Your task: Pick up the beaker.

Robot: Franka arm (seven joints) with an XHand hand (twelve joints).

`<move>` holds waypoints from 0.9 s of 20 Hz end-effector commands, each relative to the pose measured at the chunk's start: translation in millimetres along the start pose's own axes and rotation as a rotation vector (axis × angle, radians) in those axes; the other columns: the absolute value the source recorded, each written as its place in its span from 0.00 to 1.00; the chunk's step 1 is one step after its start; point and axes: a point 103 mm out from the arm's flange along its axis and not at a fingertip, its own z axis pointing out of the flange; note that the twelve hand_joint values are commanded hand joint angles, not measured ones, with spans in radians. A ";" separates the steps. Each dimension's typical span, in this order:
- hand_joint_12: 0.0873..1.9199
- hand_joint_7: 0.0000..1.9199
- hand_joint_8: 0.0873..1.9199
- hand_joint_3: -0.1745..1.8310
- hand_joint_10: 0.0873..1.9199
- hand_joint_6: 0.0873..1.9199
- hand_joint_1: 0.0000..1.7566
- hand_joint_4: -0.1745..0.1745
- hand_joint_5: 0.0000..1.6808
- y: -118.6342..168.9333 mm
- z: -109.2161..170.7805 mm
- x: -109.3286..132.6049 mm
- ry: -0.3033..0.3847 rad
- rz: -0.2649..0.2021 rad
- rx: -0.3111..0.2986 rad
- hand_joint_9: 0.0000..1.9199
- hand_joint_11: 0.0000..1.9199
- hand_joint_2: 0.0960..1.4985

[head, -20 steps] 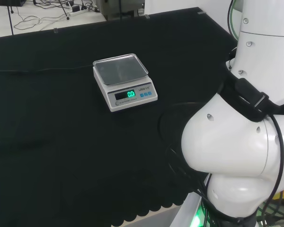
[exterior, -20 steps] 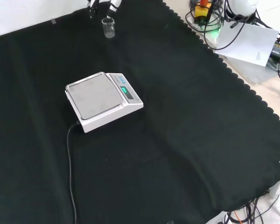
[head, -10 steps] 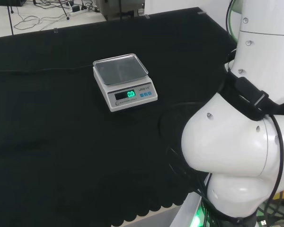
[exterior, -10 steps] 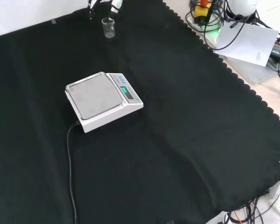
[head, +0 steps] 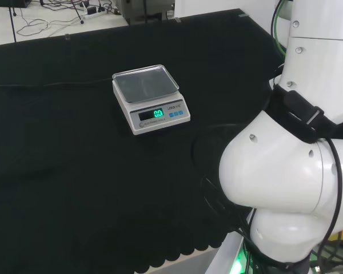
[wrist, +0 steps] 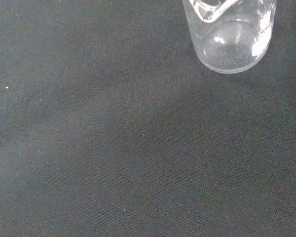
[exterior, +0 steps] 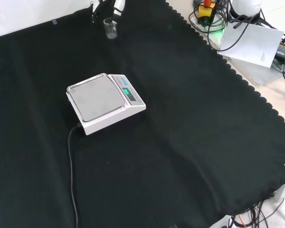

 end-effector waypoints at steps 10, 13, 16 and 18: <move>0.72 0.11 0.33 0.00 0.43 0.15 0.31 0.39 0.20 11.3 30.8 -1.7 0.016 0.004 0.058 0.10 0.00 0.60; 0.75 0.11 0.33 0.01 0.43 0.14 0.32 0.39 0.20 13.9 35.7 -4.0 0.018 0.010 0.067 0.11 0.00 0.60; 0.77 0.11 0.34 0.01 0.43 0.14 0.34 0.38 0.21 17.2 39.2 -6.1 0.024 0.012 0.078 0.13 0.04 0.61; 0.75 0.13 0.35 0.02 0.42 0.15 0.38 0.35 0.23 18.9 39.9 -7.5 0.027 0.008 0.077 0.17 0.10 0.63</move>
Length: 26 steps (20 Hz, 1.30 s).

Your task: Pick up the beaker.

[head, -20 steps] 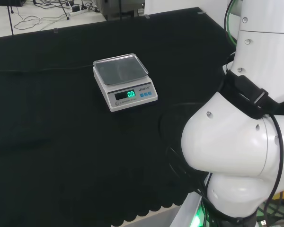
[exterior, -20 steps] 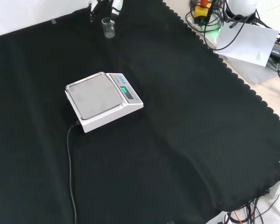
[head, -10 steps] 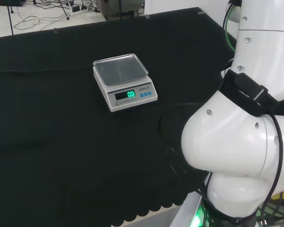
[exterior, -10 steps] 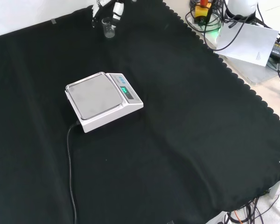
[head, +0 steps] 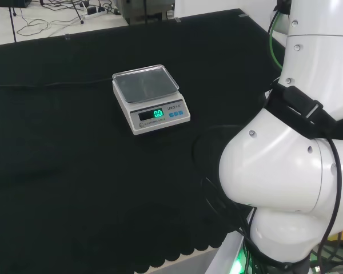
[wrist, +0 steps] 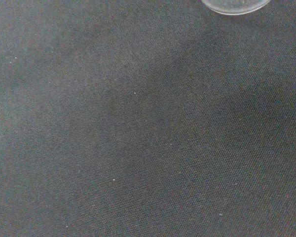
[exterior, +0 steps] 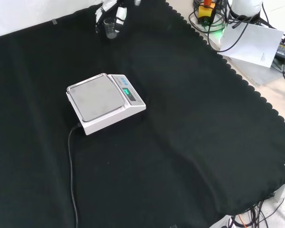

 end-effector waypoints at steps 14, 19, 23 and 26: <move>0.52 0.25 0.46 0.08 0.41 0.70 0.62 0.00 0.43 7.2 -3.1 1.6 -0.059 -0.021 -0.068 0.39 0.42 0.83; 0.51 0.25 0.49 0.09 0.45 0.72 0.62 0.00 0.42 -8.0 -22.6 15.2 -0.139 -0.046 -0.069 0.38 0.42 0.83; 0.51 0.27 0.51 0.09 0.46 0.71 0.62 0.00 0.43 -26.7 -37.2 26.8 -0.204 -0.069 -0.095 0.39 0.42 0.83; 0.50 0.28 0.51 0.08 0.47 0.70 0.62 0.00 0.43 -41.6 -44.6 39.5 -0.238 -0.105 -0.126 0.39 0.42 0.83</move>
